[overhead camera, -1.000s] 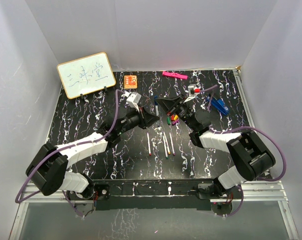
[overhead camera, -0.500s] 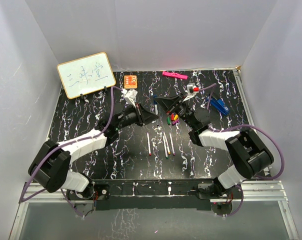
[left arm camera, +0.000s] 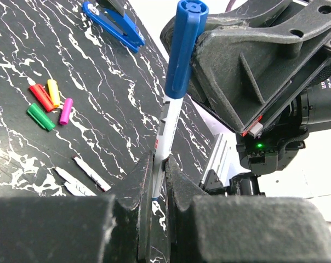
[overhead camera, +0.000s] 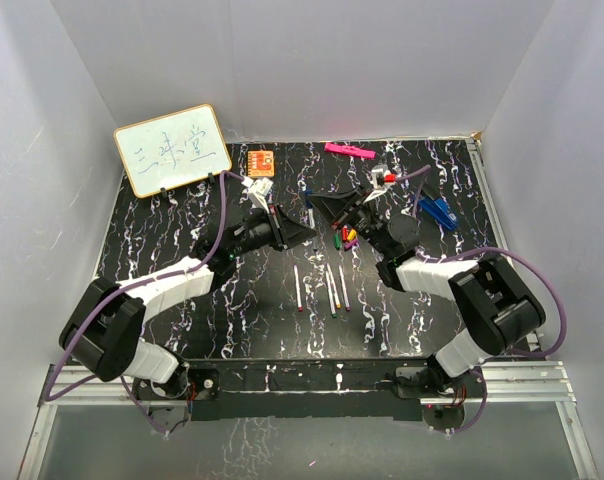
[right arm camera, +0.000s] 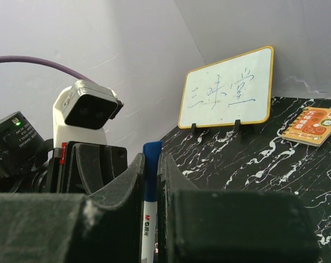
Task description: Insert the pens into the pen caps
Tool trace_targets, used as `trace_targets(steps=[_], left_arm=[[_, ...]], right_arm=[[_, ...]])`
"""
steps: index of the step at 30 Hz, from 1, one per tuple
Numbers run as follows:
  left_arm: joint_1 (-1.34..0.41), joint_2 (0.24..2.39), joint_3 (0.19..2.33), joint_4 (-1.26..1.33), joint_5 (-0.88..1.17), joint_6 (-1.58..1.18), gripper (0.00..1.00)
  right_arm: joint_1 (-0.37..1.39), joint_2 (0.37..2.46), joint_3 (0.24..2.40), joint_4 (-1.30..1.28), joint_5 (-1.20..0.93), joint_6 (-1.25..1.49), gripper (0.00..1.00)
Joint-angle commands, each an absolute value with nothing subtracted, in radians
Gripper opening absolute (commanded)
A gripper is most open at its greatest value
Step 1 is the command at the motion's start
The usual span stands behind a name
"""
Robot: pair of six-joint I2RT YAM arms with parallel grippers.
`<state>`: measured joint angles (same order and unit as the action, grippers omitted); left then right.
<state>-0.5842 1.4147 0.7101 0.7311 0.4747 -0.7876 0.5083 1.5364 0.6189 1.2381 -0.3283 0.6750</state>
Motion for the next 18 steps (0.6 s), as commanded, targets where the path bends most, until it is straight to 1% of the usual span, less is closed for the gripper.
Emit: trace_targets(steps=[1,10,13,17,18], left_arm=[[-0.523,1.353,0.783,0.966,0.279,-0.754,0.00],[-0.522,1.338,0.790,0.912,0.291,-0.708,0.00],[-0.522,1.337,0.768,0.880,0.301,-0.698,0.00],[-0.523,1.324,0.709,0.816,0.306,-0.690,0.00],[-0.522,1.322,0.699,0.795,0.309,-0.678,0.00]], right_arm=[[0.551,1.585,0.593,1.103,-0.539,0.666,0.00],[0.554,1.592,0.609,1.100,-0.492,0.682,0.01],[0.553,1.594,0.630,1.103,-0.462,0.686,0.10],[0.553,1.584,0.678,1.101,-0.428,0.660,0.19],[0.551,1.579,0.692,1.093,-0.414,0.645,0.23]])
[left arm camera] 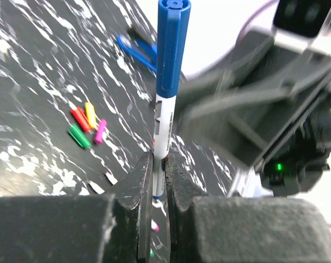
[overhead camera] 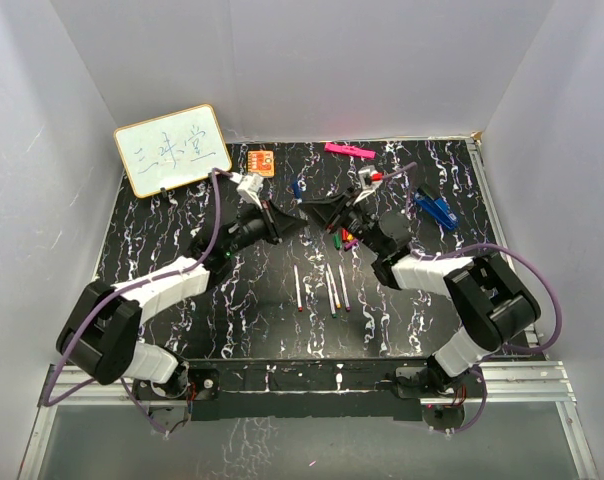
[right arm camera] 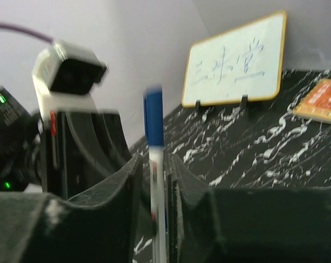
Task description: Insert the pens into the pen caps
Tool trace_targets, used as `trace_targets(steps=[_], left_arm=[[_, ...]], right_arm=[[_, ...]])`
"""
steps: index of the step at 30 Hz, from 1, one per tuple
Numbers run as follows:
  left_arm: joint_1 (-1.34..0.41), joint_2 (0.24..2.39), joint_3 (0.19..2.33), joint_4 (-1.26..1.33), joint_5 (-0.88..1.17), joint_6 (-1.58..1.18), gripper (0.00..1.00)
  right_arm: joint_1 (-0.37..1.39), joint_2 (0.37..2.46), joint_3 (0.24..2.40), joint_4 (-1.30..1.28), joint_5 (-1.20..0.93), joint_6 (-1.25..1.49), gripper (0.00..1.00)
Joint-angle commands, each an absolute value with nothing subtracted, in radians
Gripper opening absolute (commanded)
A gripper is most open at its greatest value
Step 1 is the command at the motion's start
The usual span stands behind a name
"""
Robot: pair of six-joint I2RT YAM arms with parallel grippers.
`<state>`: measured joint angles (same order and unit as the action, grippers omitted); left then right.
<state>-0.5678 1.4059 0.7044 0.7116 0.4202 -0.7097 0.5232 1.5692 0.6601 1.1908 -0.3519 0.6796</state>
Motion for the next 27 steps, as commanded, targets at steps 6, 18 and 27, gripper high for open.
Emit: trace_targets(steps=[6,18,27], left_arm=[[-0.522,1.308,0.661,0.614,0.303,-0.615,0.00],[-0.505,1.399,0.840,0.138,0.025,-0.484,0.00],[-0.435,1.621,1.057,-0.111,-0.079,-0.435,0.00]], right_arm=[[0.536,1.524,0.745,1.055,-0.308,0.560,0.30],[0.390,1.428,0.705,1.000,-0.190,0.600,0.98],[0.262,1.456,0.683,1.005,-0.256,0.712,0.98]])
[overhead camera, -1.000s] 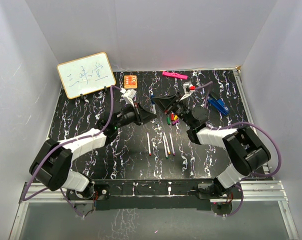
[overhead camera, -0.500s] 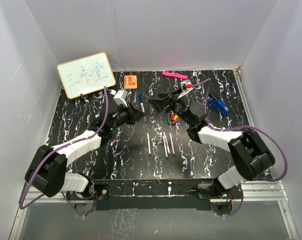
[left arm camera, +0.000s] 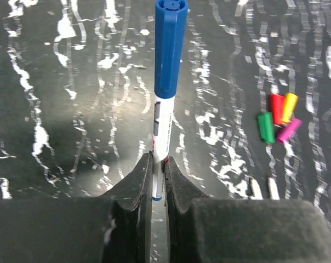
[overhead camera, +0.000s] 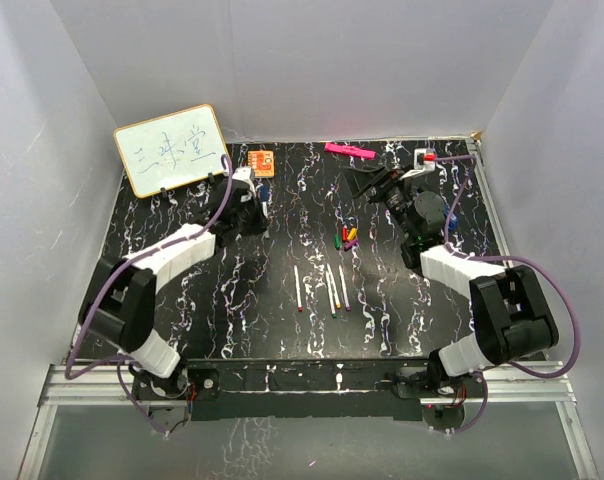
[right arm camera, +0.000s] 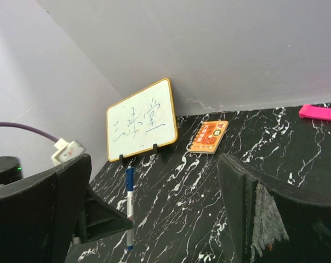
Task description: Insert the pens into the pen caps
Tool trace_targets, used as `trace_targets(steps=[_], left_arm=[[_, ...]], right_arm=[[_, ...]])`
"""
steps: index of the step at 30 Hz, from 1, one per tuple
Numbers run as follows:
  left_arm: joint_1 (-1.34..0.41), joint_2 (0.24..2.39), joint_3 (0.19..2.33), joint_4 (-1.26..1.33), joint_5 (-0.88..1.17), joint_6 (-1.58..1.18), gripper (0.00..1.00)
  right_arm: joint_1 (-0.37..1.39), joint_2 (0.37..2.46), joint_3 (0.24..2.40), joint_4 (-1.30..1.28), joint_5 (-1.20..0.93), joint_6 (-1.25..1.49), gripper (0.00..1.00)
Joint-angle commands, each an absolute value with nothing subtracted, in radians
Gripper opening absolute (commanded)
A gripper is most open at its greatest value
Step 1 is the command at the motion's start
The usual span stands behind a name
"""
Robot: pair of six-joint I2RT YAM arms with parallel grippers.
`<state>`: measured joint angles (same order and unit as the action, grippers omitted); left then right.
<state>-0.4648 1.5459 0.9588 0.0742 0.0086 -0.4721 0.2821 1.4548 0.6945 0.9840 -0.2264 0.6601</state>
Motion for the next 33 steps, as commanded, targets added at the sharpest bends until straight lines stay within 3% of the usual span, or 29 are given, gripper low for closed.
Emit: trace_targets(steps=[1,14,33], left_arm=[[-0.427,1.653,1.081,-0.140,-0.089,-0.434,0.00],[-0.373,1.920,1.299,-0.319,-0.102,-0.405,0.01],[-0.357,1.957,1.378,-0.342,-0.118,-0.412,0.29]], right_arm=[[0.258,1.454,0.680,1.005,-0.256,0.712,0.98],[0.251,1.395,0.683,0.858,-0.211,0.619,0.96],[0.250,1.396,0.690,0.813,-0.173,0.640,0.98]])
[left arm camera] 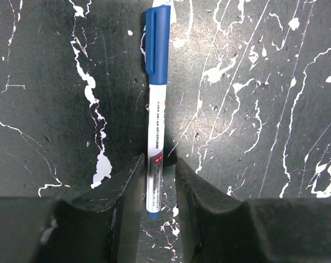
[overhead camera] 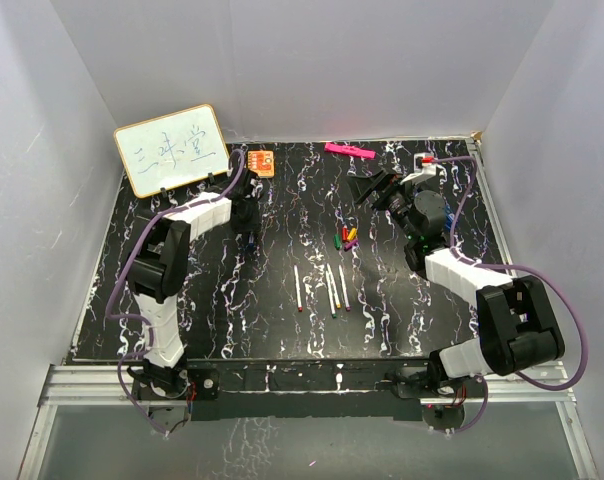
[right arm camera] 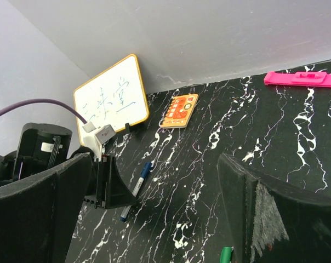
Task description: Insert the pens into the pen caps
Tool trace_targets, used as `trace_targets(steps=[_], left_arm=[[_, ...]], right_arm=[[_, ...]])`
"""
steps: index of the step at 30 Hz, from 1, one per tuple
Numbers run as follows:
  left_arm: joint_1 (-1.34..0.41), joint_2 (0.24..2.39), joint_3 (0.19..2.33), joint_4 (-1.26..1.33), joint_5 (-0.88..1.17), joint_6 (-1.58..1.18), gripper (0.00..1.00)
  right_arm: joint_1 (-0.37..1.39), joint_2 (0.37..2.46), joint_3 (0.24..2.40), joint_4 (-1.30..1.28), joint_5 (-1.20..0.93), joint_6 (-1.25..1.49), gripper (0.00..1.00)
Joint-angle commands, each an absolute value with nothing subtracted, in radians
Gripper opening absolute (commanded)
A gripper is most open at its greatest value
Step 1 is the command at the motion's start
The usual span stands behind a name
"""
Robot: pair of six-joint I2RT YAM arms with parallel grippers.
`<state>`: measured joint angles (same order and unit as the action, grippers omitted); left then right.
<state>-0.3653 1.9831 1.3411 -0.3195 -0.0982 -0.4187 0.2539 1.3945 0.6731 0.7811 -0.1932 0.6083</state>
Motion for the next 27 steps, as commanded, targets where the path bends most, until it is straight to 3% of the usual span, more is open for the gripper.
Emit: trace_targets(steps=[1,10,15,20,27], left_arm=[[-0.357,1.943,1.381,-0.339,-0.116,-0.409,0.30],[-0.357,1.847,1.385,-0.384,-0.140,-0.387,0.34],[-0.374,1.740,1.281,-0.385,-0.024,-0.392,0.32],[-0.503,1.656,1.210,-0.413,0.088,-0.401,0.30],[-0.706,1.645,1.184,-0.427,0.088,-0.457,0.35]], right_arm=[[0.250,1.403,0.694,0.812,-0.173,0.655,0.98],[0.249,1.426,0.704,0.802,-0.186,0.626,0.98],[0.248,1.427,0.708,0.753,-0.155,0.578,0.98],[0.247,1.432,0.727,0.688,-0.109,0.557,0.98],[0.247,1.404,0.711,0.678,-0.070,0.549,0.97]])
